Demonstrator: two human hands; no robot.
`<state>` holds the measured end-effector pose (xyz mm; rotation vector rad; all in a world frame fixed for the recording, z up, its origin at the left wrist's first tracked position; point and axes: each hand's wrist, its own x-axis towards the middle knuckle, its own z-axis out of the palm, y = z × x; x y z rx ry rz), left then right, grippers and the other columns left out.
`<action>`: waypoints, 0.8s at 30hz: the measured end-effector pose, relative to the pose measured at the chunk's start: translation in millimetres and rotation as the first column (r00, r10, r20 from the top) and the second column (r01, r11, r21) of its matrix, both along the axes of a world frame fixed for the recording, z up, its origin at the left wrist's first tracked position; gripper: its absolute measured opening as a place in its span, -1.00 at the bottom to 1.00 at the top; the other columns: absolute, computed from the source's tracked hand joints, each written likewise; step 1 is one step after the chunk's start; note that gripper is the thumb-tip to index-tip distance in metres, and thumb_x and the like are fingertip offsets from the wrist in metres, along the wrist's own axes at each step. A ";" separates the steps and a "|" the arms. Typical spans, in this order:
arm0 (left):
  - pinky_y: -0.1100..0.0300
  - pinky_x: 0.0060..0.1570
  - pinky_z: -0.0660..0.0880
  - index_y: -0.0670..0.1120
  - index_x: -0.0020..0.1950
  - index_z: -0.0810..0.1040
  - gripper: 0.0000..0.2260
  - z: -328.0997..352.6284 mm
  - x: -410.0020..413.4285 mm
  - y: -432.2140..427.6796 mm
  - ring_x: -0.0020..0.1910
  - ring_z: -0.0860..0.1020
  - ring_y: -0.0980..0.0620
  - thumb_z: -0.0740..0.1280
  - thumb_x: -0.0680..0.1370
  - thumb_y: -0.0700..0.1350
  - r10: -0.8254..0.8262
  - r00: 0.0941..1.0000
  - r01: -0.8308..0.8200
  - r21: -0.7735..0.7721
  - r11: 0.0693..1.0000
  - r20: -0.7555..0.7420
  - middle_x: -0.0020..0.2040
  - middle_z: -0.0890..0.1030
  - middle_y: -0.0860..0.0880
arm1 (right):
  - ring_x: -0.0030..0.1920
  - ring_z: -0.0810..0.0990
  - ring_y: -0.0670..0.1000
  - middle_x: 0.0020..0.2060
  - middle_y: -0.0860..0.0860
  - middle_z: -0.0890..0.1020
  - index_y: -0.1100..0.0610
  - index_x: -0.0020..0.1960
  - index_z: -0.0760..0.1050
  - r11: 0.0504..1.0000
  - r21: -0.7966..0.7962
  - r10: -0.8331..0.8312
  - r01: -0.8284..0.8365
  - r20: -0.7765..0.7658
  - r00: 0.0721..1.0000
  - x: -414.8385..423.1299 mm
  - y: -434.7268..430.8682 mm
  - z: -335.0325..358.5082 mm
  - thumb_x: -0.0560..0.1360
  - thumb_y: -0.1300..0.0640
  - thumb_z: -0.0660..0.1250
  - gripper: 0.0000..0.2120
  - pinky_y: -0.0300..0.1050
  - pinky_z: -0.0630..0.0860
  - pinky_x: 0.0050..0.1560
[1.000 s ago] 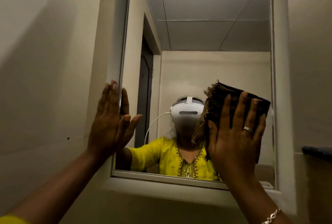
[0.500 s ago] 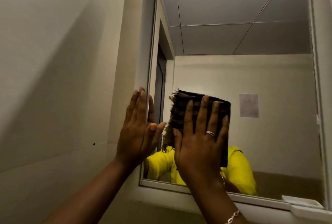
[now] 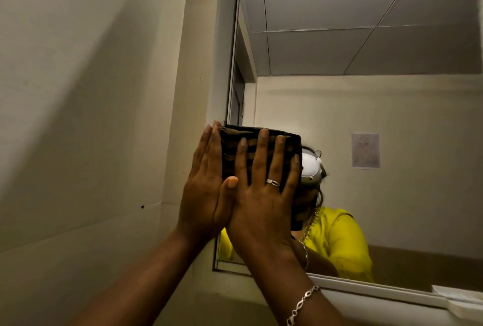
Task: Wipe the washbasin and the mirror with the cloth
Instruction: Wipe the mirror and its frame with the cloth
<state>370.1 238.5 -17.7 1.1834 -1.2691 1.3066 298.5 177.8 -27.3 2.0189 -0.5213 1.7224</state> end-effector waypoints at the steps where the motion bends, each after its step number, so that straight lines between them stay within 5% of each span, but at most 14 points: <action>1: -0.16 0.31 0.31 -0.17 0.47 -0.06 -0.38 -0.3 -0.3 0.0 0.50 0.03 -0.06 -0.19 0.58 0.24 0.009 1.000 -0.009 0.004 1.000 0.000 0.50 0.05 -0.03 | 0.46 -0.01 0.26 0.47 0.17 0.05 0.15 0.48 0.02 1.000 -0.008 0.009 -0.009 -0.013 1.000 -0.9 -0.8 -0.2 0.46 -0.08 -0.11 -0.37 0.24 -0.09 0.40; 8: -0.18 0.30 0.33 -0.20 0.47 -0.07 -0.35 -2.2 -3.6 0.9 0.50 0.01 -0.10 -0.19 0.57 0.26 0.104 0.995 -0.104 0.026 0.994 0.006 0.49 0.07 -0.21 | 0.47 0.02 0.20 0.47 0.18 0.15 0.13 0.47 0.12 0.992 -0.050 0.110 -0.112 -0.049 0.993 -18.5 -11.4 -14.5 0.60 -0.04 -0.25 -0.48 0.20 -0.04 0.40; 15: -0.27 0.27 0.33 -0.22 0.46 -0.05 -0.36 -0.2 -9.2 2.9 0.48 0.01 -0.14 -0.17 0.58 0.24 0.185 0.982 -0.185 0.026 0.982 0.026 0.47 0.08 -0.25 | 0.48 0.01 0.18 0.48 0.17 0.13 0.10 0.48 0.09 0.993 -0.099 0.058 -0.067 -0.092 0.994 -51.0 -40.8 -19.0 0.54 -0.08 -0.01 -0.44 0.20 0.00 0.40; 20: 0.03 0.44 0.13 -0.31 0.45 -0.02 -0.20 -1.1 -0.3 -0.3 0.48 0.02 -0.17 0.25 0.48 0.16 0.436 0.895 -0.437 -0.012 0.899 0.093 0.45 0.12 -0.33 | 0.49 -0.03 0.17 0.49 0.15 0.07 0.10 0.49 0.09 0.994 -0.102 0.014 -0.024 -0.105 0.994 -80.8 -70.4 -22.4 0.53 -0.08 0.03 -0.43 0.21 0.01 0.41; 24: 0.07 0.46 0.06 -0.28 0.47 -0.02 -0.18 -1.2 2.5 -2.8 0.49 0.01 -0.17 0.30 0.44 0.13 0.496 0.861 -0.493 -0.057 0.868 0.108 0.45 0.13 -0.33 | 0.49 -0.04 0.16 0.49 0.14 0.05 0.10 0.49 0.06 0.994 -0.105 -0.025 0.015 -0.093 0.995 -107.2 -93.1 -25.1 0.55 -0.09 -0.02 -0.44 0.18 -0.02 0.44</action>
